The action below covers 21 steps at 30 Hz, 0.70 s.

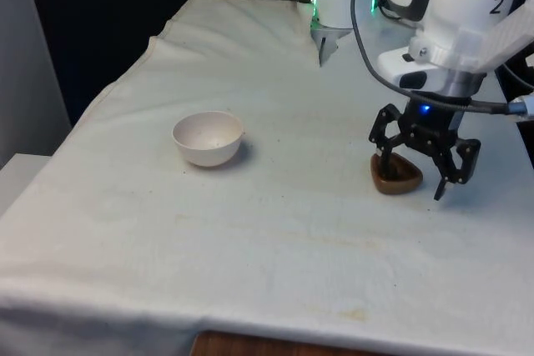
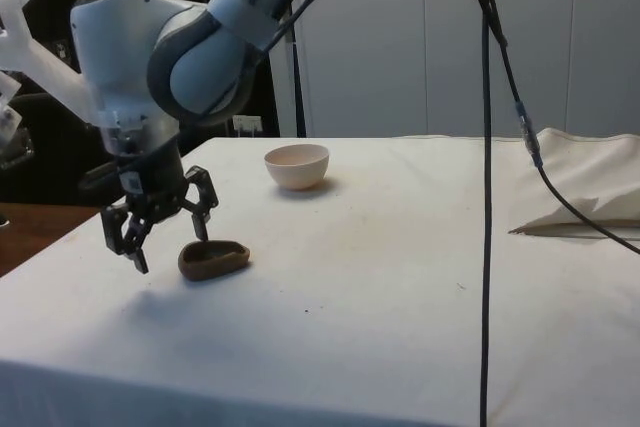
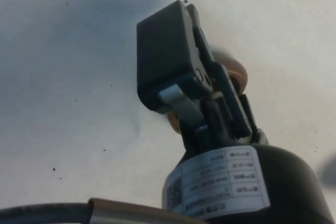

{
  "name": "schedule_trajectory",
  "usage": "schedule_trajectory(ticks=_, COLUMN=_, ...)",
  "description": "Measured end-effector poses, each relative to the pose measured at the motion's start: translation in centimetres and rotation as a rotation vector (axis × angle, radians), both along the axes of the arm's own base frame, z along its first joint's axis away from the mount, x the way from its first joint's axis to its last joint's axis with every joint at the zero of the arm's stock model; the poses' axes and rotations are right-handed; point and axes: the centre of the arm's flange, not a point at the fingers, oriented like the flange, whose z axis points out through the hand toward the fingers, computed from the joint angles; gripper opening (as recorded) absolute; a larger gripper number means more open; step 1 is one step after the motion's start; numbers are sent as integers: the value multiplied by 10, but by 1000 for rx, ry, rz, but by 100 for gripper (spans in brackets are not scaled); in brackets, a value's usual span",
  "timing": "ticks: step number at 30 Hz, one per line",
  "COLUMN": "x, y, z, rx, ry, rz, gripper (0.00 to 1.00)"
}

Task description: Pour the coffee beans from the cup into the bowl.

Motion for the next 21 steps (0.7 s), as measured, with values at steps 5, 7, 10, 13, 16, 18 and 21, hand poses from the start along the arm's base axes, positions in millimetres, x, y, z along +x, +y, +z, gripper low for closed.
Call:
schedule_trajectory(ticks=5, x=-1, y=3, z=-2, rx=3, ry=-1, rz=-23, gripper=100)
schedule_trajectory(ticks=7, x=-1, y=2, z=-3, rx=4, ry=-1, rz=-36, gripper=100)
schedule_trajectory(ticks=10, x=-2, y=2, z=-5, rx=5, ry=-1, rz=-57, gripper=100)
schedule_trajectory(ticks=13, x=-2, y=2, z=-7, rx=6, ry=-1, rz=-78, gripper=100)
schedule_trajectory(ticks=16, x=-2, y=2, z=-7, rx=6, ry=-2, rz=-93, gripper=100)
schedule_trajectory(ticks=18, x=-3, y=2, z=-8, rx=7, ry=-3, rz=-114, gripper=100)
schedule_trajectory(ticks=21, x=-3, y=2, z=-8, rx=7, ry=-4, rz=-128, gripper=100)
